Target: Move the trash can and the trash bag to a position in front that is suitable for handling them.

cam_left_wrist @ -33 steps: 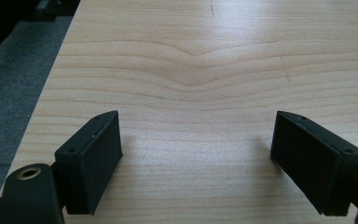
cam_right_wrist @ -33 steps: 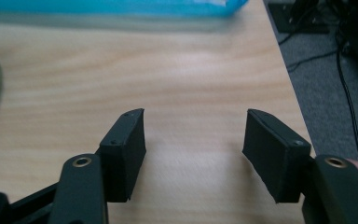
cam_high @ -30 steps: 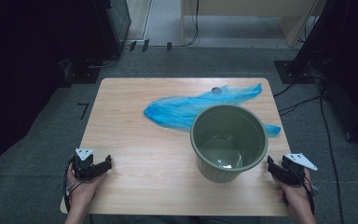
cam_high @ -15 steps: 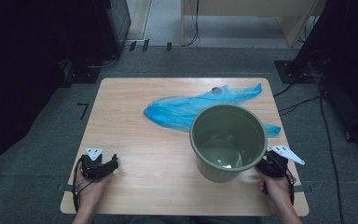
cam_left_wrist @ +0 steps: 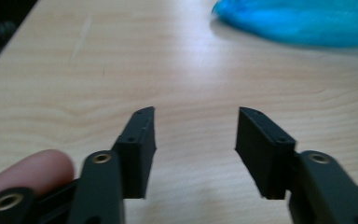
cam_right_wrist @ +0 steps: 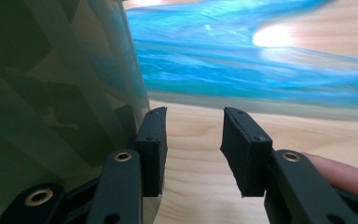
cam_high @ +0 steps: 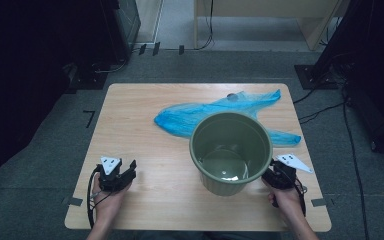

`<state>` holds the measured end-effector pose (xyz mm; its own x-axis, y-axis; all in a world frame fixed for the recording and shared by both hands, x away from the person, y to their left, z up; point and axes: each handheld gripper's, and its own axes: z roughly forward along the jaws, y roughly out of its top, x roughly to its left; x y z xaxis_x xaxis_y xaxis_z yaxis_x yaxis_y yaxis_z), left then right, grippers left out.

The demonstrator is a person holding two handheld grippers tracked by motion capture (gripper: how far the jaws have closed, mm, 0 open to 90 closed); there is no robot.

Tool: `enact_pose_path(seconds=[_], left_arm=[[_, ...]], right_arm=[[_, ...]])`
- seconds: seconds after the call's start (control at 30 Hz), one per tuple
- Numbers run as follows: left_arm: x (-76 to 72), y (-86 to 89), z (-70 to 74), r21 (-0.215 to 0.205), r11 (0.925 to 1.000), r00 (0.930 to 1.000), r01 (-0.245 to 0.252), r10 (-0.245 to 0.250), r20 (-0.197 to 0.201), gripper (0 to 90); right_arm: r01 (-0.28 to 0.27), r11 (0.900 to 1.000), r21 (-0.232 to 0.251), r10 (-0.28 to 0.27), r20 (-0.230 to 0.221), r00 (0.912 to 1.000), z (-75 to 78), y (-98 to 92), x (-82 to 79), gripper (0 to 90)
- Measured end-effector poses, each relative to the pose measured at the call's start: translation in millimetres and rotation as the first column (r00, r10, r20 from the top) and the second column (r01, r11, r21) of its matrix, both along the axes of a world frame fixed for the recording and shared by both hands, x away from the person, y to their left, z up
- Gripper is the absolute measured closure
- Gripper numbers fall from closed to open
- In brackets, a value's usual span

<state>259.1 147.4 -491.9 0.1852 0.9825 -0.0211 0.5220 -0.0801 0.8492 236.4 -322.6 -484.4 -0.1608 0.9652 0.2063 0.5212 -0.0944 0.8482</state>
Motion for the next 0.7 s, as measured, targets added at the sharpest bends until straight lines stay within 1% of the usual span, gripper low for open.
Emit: enact_pose_path(seconds=[0.03,0.07,0.1,0.13,0.17,0.2,0.27,0.33,0.37,0.4,0.47,0.5,0.53,0.57,0.6,0.63,0.67,0.7], left_arm=[[-0.8,-11.3,2.6,0.0,0.9999,0.9997,0.013,-0.013,0.022,53.2],[-0.8,-11.3,2.6,0.0,0.9999,0.9997,0.013,-0.013,0.022,54.1],[-0.8,-21.6,5.4,-0.022,0.9993,0.9989,0.03,-0.029,0.036,54.7],[-0.5,-26.5,6.9,-0.028,0.9989,0.9986,0.037,-0.036,0.038,55.0],[-0.5,-26.5,6.9,-0.028,0.9989,0.9986,0.037,-0.036,0.038,55.3],[0.0,-35.3,8.7,-0.048,0.9975,0.9978,0.053,-0.051,0.043,55.9],[-0.1,-42.9,9.4,-0.057,0.9956,0.9965,0.074,-0.072,0.042,57.3],[-0.4,-46.4,9.2,-0.056,0.9949,0.9958,0.084,-0.081,0.043,58.8],[-0.4,-49.3,9.0,-0.056,0.9939,0.9948,0.094,-0.092,0.043,59.7],[0.2,-53.5,8.7,-0.077,0.9907,0.9931,0.112,-0.109,0.045,62.2],[2.8,-57.8,8.9,-0.102,0.9877,0.9923,0.118,-0.114,0.048,68.5],[2.8,-57.8,8.9,-0.102,0.9877,0.9923,0.118,-0.114,0.048,70.8],[4.5,-60.3,9.0,-0.111,0.9859,0.9916,0.125,-0.121,0.046,70.8],[7.2,-64.8,9.0,-0.117,0.9828,0.9895,0.143,-0.139,0.041,73.8],[7.9,-67.5,8.6,-0.123,0.9811,0.9886,0.149,-0.145,0.04,75.1],[7.9,-67.5,8.6,-0.123,0.9811,0.9886,0.149,-0.145,0.04,76.3],[8.0,-72.2,7.5,-0.122,0.9774,0.9849,0.172,-0.169,0.037,77.2],[7.0,-74.2,7.0,-0.12,0.9763,0.9836,0.18,-0.176,0.039,78.4]], right_arm=[[-0.01,1.0,-0.002,0.01,0.006,0.9999,1.2,7.6,2.8,61.4],[-0.018,1.0,-0.006,0.018,0.01,0.9998,1.6,11.4,4.1,61.4],[-0.024,1.0,-0.009,0.024,0.013,0.9996,2.0,15.4,5.1,61.4],[-0.03,0.999,-0.011,0.03,0.012,0.9995,2.2,19.3,6.1,61.4],[-0.03,0.999,-0.011,0.03,0.012,0.9995,2.2,19.3,6.1,61.4],[-0.041,0.999,-0.011,0.041,0.013,0.9991,2.5,26.8,7.6,61.4],[-0.053,0.999,-0.011,0.054,0.016,0.9984,2.3,33.7,8.8,61.4],[-0.059,0.998,-0.01,0.059,0.016,0.9981,2.2,37.1,9.3,61.4],[-0.073,0.997,-0.01,0.074,0.016,0.9972,2.2,43.0,10.2,61.5],[-0.079,0.997,-0.009,0.079,0.017,0.9967,2.2,46.2,10.7,61.5],[-0.094,0.995,-0.009,0.095,0.019,0.9953,1.9,52.2,11.5,61.7],[-0.094,0.995,-0.009,0.095,0.019,0.9953,1.9,52.2,11.5,61.7],[-0.103,0.995,-0.008,0.103,0.023,0.9944,1.5,55.3,12.0,61.8],[-0.115,0.993,-0.004,0.115,0.027,0.993,0.9,62.1,12.6,62.1],[-0.121,0.993,-0.001,0.121,0.026,0.9923,0.9,65.9,12.7,62.1],[-0.121,0.993,-0.001,0.121,0.026,0.9923,0.9,65.9,12.7,62.1],[-0.14,0.99,0.004,0.14,0.027,0.9898,0.6,73.9,13.0,62.1],[-0.152,0.988,0.006,0.152,0.031,0.988,0.2,78.2,13.0,62.1]])
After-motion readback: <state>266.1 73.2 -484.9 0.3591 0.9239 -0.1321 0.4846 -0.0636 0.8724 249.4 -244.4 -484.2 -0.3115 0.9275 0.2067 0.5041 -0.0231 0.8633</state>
